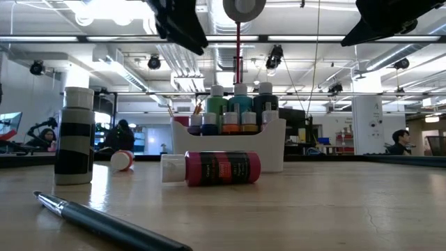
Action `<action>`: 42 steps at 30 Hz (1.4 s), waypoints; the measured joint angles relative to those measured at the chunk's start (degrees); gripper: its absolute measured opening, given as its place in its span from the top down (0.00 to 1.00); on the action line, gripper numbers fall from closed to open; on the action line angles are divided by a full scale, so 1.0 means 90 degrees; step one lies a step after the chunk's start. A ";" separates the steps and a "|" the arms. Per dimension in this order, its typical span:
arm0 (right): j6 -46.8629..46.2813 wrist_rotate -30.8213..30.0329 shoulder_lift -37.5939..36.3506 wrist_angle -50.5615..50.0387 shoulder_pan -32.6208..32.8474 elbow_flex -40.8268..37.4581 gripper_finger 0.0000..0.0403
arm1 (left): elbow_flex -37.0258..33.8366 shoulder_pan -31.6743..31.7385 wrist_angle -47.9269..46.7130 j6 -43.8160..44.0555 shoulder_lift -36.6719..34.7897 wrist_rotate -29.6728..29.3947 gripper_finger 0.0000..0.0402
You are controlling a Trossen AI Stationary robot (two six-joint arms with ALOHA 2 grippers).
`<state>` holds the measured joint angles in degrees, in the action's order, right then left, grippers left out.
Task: Pick & Place Paint Supplies
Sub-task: Put the red paint bottle into the white bin
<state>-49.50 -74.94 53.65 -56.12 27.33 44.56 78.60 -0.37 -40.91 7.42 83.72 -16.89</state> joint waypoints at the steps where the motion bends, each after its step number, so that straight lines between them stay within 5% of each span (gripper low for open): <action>1: 0.0000 0.0000 0.0000 -0.0004 0.0002 0.0000 0.73 | -0.0263 -0.0059 0.0275 0.0013 -0.0197 -0.0091 0.37; 14: 0.0002 -0.0036 0.0005 0.0262 0.0000 -0.0017 0.83 | -0.3794 -0.0239 0.4481 -0.0160 -0.2829 -0.0172 0.37; 24: 0.0026 -0.1217 0.0005 0.0832 -0.0002 -0.0017 0.90 | -0.5508 -0.0234 0.6803 -0.0276 -0.3759 -0.0253 0.37; 36: 0.0276 -0.1358 0.0002 0.0857 0.0000 -0.0017 0.90 | -0.5853 -0.0232 0.7082 -0.0096 -0.3728 -0.0247 0.37; 42: 0.0593 -0.0934 0.0002 0.0974 0.0002 -0.0015 0.84 | -0.5358 -0.0232 0.5405 0.0199 -0.3832 -0.0112 0.37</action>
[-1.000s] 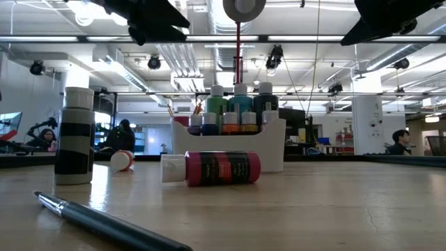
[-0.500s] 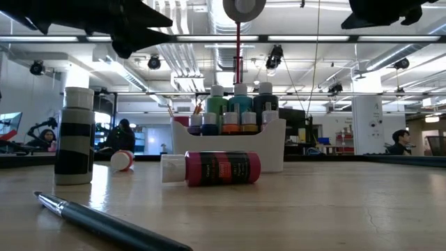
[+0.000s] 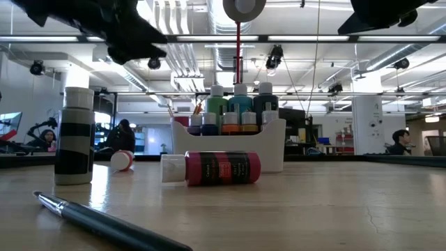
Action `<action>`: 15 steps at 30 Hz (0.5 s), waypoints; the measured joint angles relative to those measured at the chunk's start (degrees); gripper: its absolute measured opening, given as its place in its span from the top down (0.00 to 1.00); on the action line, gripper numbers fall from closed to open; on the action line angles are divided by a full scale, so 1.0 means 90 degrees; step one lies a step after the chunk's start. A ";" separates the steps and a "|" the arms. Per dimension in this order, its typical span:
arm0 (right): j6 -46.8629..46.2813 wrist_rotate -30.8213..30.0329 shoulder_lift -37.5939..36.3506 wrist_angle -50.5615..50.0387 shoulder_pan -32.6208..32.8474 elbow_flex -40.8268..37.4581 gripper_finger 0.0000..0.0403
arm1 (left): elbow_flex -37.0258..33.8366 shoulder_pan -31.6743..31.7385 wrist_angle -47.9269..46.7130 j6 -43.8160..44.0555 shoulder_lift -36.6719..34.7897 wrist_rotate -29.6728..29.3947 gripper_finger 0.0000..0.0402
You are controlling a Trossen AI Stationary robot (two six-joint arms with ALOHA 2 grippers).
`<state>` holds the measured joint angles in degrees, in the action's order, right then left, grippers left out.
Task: Pick & Place Paint Supplies
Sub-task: Put the red paint bottle into the white bin
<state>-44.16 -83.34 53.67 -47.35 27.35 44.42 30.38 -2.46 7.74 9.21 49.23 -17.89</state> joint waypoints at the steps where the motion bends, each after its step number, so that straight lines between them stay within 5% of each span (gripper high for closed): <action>1: 0.0000 0.0086 0.0000 0.0007 0.0000 0.0000 0.82 | 0.0145 0.0000 -0.0459 0.0128 0.0007 0.0000 0.37; 7: -0.0022 0.0294 0.0000 0.0015 -0.0005 0.0000 0.77 | 0.0760 0.0000 -0.2493 0.0446 0.0306 0.0000 0.37; 15: 0.0100 0.0318 -0.0002 0.0014 -0.0005 0.0000 0.71 | 0.1497 0.0000 -0.5430 -0.0479 0.0710 0.0014 0.37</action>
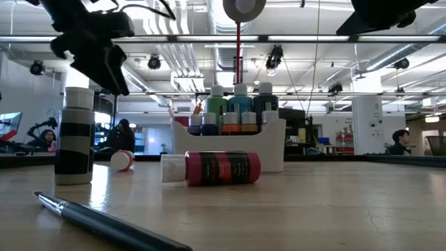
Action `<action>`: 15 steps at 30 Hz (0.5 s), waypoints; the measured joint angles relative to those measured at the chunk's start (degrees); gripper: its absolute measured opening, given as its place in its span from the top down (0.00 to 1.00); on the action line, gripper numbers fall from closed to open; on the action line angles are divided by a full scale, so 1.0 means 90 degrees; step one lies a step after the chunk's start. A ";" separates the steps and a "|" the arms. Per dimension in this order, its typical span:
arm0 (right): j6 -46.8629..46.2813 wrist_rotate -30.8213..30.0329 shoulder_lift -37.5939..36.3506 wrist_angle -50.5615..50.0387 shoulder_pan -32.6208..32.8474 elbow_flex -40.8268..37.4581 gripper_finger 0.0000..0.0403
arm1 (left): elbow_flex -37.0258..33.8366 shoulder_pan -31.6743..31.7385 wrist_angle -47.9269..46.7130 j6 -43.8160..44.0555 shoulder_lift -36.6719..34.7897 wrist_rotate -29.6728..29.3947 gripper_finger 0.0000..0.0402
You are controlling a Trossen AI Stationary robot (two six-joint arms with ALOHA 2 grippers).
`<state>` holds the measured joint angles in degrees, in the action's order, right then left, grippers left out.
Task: Pick & Place Paint Supplies
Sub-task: Put the red paint bottle into the white bin
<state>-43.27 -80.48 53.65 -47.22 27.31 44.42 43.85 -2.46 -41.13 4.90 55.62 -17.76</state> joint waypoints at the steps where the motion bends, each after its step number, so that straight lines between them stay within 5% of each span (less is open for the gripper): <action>1: 0.0000 -0.0001 0.0000 0.0001 0.0000 0.0000 0.70 | 0.0053 0.0000 -0.0177 -0.0277 0.0035 -0.0014 0.37; 15: 0.0287 0.0010 0.0000 0.0002 0.0000 0.0002 0.62 | 0.0088 0.0029 -0.0453 -0.3775 0.1288 -0.0499 0.37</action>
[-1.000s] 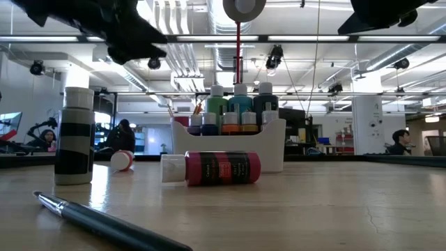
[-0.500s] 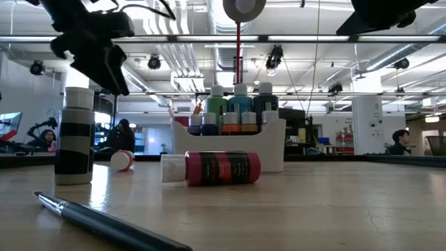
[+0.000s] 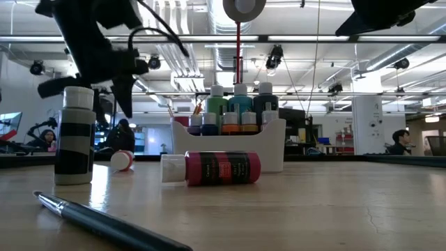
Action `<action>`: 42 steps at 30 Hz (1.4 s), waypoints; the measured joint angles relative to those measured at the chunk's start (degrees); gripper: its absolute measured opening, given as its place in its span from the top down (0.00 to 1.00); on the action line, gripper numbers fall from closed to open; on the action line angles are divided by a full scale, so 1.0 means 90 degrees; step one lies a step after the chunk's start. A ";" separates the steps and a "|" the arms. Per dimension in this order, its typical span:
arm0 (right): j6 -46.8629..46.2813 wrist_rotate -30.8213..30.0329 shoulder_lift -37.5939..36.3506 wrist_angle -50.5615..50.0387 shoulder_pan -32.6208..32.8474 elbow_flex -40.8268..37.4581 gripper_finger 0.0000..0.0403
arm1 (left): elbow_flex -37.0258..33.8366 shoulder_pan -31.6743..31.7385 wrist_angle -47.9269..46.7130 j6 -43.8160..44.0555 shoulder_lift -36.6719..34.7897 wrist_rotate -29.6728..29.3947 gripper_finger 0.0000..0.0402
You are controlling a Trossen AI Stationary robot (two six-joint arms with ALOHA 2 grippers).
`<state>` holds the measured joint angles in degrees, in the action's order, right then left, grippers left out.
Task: Pick & Place Paint Supplies
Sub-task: Put the red paint bottle into the white bin
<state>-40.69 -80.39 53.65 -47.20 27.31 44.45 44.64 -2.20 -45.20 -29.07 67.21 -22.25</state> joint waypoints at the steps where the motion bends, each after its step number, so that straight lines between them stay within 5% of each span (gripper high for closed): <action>1: -0.0001 0.0015 0.0000 0.0001 0.0000 0.0000 0.62 | 0.0000 0.0016 0.0020 -0.0169 0.0145 -0.0054 0.37; 11: 0.0049 0.0173 0.0000 0.0005 0.0000 0.0000 0.62 | 0.0000 0.0149 0.0074 -0.1879 0.1519 -0.0234 0.37; 18: 0.0095 0.0266 0.0000 0.0003 0.0000 0.0000 0.66 | 0.0000 0.0238 0.0647 -0.2678 0.1785 -0.0308 0.37; 42: 0.0092 0.0322 0.0000 0.0000 0.0001 0.0000 0.57 | 0.0340 -0.0846 0.0609 -0.3087 0.1877 0.0662 0.37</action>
<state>-39.86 -77.49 53.65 -47.20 27.32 44.45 47.70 -9.81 -39.72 -56.86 84.10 -16.29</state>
